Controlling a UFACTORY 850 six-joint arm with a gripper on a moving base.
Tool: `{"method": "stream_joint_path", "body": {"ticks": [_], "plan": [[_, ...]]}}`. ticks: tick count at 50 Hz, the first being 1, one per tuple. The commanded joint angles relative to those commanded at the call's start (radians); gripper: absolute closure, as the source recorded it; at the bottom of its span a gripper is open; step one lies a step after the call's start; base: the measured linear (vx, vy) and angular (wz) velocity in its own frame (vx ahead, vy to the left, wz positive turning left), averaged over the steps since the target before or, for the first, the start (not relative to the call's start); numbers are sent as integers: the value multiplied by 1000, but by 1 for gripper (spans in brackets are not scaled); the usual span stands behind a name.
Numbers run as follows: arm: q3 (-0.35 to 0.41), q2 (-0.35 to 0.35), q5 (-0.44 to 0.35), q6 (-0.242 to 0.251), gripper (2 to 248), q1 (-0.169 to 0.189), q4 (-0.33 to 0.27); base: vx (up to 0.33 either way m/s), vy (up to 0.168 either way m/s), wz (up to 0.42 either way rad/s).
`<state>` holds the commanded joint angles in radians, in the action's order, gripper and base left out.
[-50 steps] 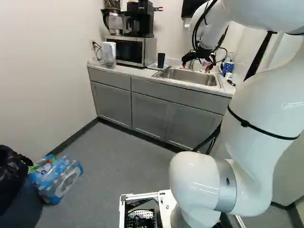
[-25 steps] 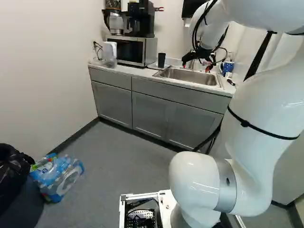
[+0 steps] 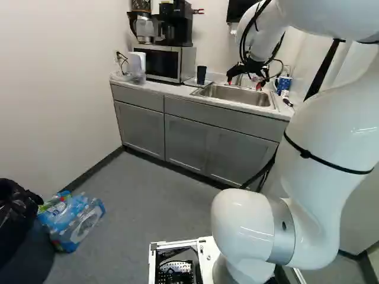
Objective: Rinse the cup and place it in the tray
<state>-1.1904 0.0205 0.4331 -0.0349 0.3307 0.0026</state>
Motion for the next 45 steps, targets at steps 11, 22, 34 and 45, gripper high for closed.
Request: {"method": "stream_joint_path", "body": {"ticks": [11,22,34,45], "plan": [[16,-4,-19,1,3,-5,0,0,0,0],[43,-12,-51,1,3,-13,0,0,0,0],[86,-23,-102,3,3,-26,0,0,0,0],[140,-38,-166,4,3,-42,0,0,0,0]]}}
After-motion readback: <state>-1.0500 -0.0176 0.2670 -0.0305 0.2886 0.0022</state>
